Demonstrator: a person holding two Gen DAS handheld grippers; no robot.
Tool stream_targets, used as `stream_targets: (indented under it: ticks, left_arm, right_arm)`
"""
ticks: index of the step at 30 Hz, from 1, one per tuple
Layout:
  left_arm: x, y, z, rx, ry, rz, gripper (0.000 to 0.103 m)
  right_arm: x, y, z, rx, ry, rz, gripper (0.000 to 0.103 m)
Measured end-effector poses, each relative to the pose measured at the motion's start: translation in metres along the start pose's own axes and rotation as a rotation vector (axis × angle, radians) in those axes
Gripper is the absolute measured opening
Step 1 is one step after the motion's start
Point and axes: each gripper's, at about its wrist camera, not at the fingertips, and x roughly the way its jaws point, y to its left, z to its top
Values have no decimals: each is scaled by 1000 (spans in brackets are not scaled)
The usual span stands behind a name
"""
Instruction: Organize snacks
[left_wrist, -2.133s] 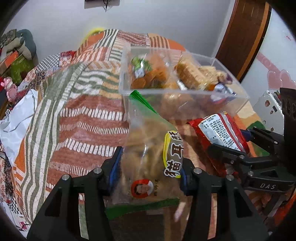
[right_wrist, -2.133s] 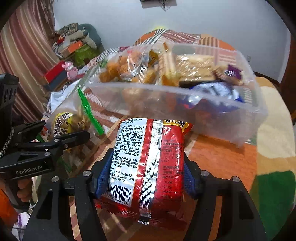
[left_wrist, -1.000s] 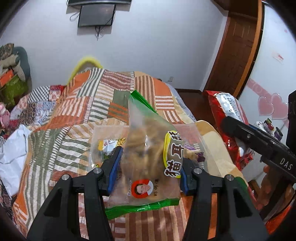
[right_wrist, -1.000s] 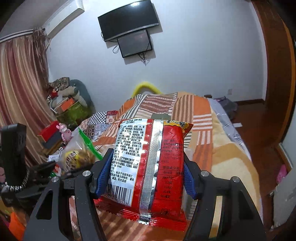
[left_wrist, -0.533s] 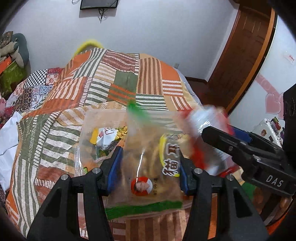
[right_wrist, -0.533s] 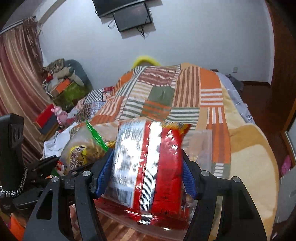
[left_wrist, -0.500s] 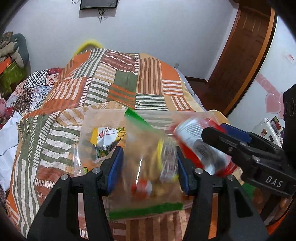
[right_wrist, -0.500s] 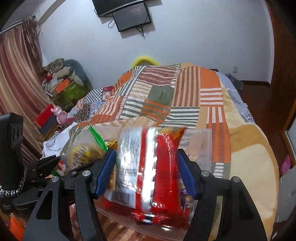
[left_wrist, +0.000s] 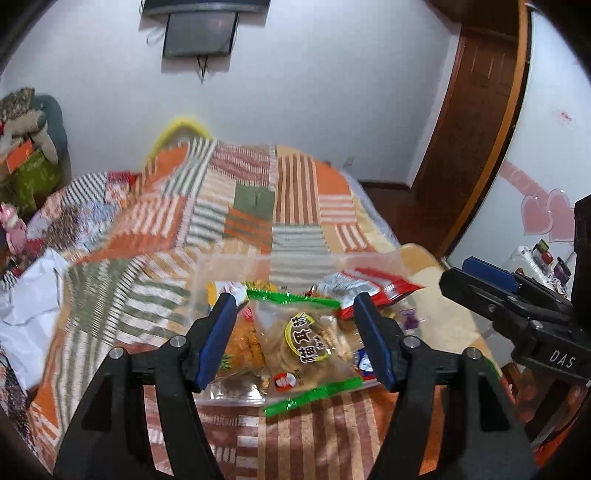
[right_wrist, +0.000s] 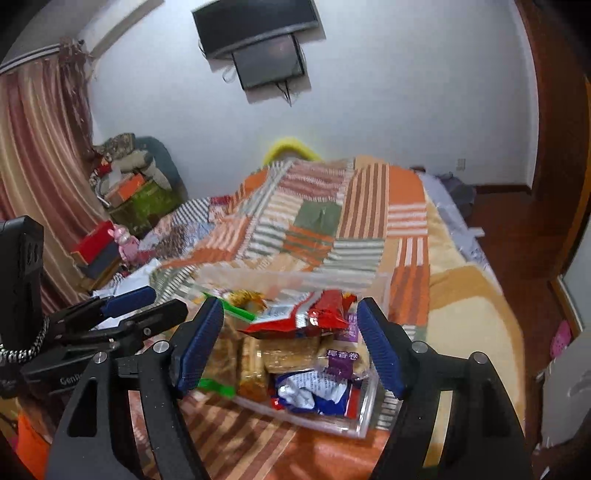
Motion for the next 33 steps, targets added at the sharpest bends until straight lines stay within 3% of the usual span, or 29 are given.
stream_targets:
  ticks: [9, 15, 23, 33]
  left_arm:
    - [-106, -21, 4, 57, -219, 4, 66]
    - [-158, -33, -8, 81, -324, 23, 77]
    - [-189, -39, -23, 81, -385, 41, 97]
    - [-198, -48, -32, 106, -412, 65, 101]
  right_arm:
    - [-83, 33, 5, -75, -174, 5, 77]
    - [-123, 50, -3, -107, -265, -14, 86]
    - [-140, 59, -17, -110, -317, -51, 102]
    - [-150, 61, -26, -114, -349, -82, 103]
